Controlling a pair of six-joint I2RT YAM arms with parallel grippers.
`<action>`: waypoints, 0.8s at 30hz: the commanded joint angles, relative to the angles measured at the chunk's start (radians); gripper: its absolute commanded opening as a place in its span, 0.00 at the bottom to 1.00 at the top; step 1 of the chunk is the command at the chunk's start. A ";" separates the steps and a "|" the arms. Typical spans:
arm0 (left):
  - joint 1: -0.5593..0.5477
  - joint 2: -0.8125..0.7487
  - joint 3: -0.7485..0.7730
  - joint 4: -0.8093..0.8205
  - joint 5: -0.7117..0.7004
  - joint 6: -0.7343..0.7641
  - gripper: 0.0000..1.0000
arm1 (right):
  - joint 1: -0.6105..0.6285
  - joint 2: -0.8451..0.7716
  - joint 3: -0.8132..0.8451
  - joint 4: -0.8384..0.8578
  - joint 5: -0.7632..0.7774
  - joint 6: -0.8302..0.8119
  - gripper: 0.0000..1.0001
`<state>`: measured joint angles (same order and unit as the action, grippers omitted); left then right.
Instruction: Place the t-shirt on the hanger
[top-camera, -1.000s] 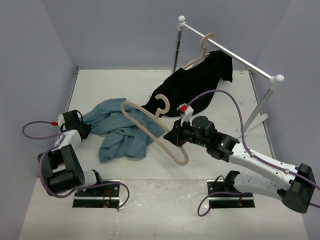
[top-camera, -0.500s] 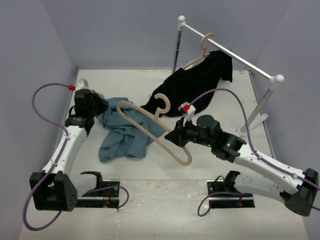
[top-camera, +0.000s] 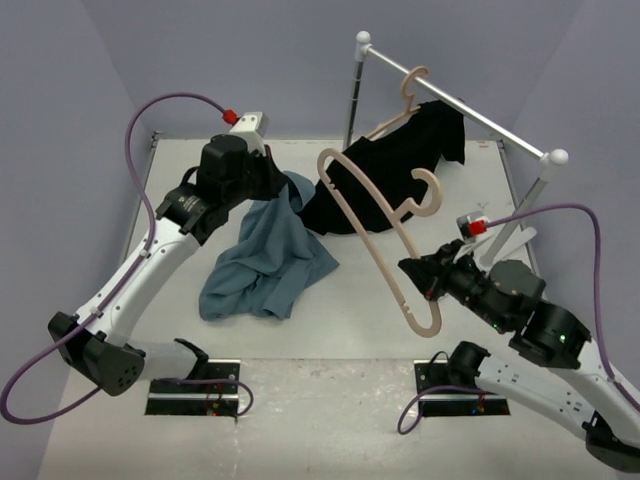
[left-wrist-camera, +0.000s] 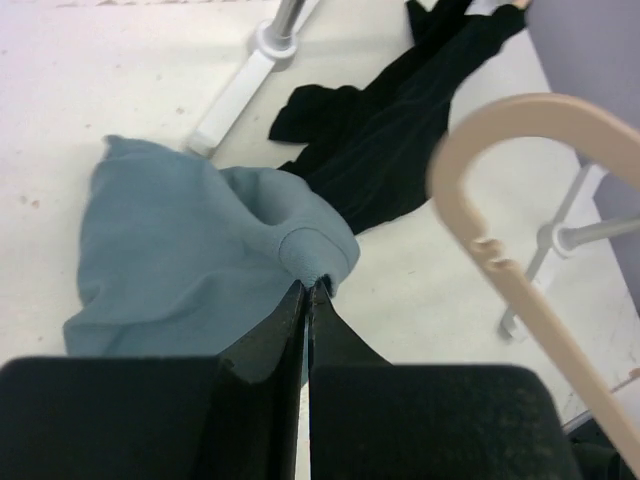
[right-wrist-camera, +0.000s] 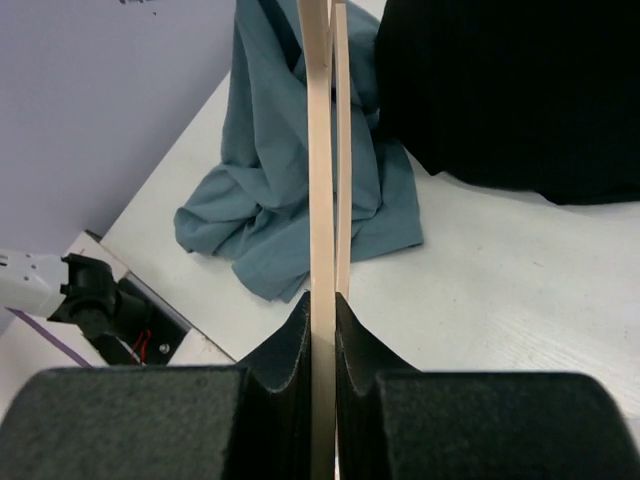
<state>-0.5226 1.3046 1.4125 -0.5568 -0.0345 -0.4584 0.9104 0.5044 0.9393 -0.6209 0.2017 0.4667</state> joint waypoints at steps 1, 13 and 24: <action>0.010 0.002 -0.002 -0.059 -0.063 0.009 0.00 | 0.001 -0.016 -0.012 -0.059 -0.048 0.049 0.00; 0.010 0.010 -0.046 -0.039 -0.088 -0.052 0.00 | 0.003 0.014 -0.115 0.060 -0.223 0.102 0.00; 0.011 0.006 -0.091 -0.006 -0.032 -0.053 0.00 | 0.005 0.183 -0.059 0.164 -0.177 0.071 0.00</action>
<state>-0.5156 1.3178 1.3283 -0.6084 -0.0972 -0.5027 0.9108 0.6451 0.8246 -0.5537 -0.0194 0.5491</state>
